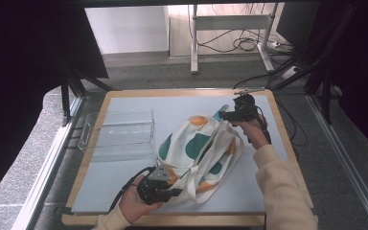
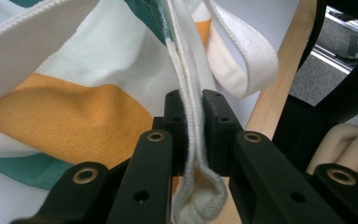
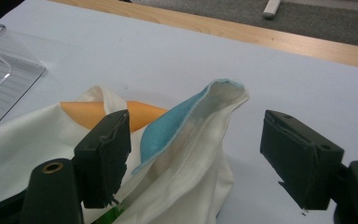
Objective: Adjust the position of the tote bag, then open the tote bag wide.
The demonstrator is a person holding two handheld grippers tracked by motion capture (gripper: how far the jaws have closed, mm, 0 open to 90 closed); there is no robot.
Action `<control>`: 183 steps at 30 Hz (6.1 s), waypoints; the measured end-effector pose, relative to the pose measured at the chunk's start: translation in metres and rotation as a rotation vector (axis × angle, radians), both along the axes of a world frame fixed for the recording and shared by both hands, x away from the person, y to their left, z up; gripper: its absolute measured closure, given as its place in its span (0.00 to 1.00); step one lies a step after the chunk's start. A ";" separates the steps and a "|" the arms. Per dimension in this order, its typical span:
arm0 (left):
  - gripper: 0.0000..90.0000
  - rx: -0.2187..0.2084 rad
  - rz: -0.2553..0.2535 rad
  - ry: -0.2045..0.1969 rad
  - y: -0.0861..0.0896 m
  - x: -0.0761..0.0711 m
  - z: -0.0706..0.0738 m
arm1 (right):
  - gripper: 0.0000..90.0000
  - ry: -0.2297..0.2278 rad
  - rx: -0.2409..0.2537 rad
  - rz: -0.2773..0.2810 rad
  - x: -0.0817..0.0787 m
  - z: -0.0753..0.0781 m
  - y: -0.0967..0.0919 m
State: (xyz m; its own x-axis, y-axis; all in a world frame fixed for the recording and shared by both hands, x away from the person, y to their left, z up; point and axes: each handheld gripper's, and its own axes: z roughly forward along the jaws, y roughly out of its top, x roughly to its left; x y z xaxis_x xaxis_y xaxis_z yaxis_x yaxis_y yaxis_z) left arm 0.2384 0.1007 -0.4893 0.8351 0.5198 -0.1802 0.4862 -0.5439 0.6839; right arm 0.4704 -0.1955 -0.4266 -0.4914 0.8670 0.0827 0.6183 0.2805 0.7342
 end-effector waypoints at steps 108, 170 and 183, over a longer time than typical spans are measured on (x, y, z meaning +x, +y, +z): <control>0.93 0.099 0.167 -0.159 0.024 0.108 0.050 | 0.94 -0.237 0.236 -0.107 -0.117 0.009 -0.087; 0.33 -0.058 0.199 -0.132 0.049 0.075 0.059 | 0.38 -0.186 0.102 0.283 -0.150 0.019 -0.031; 0.33 -0.070 0.193 -0.121 0.049 0.077 0.055 | 0.45 -0.130 0.059 0.385 -0.148 0.007 -0.007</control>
State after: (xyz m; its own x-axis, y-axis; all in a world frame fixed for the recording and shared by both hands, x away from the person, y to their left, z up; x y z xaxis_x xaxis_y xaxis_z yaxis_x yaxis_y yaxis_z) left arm 0.3154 0.1501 -0.4342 0.7393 0.6615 -0.1262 0.4890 -0.3984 0.7760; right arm 0.3221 -0.2024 -0.4197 -0.7887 0.6133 0.0427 0.3772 0.4279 0.8213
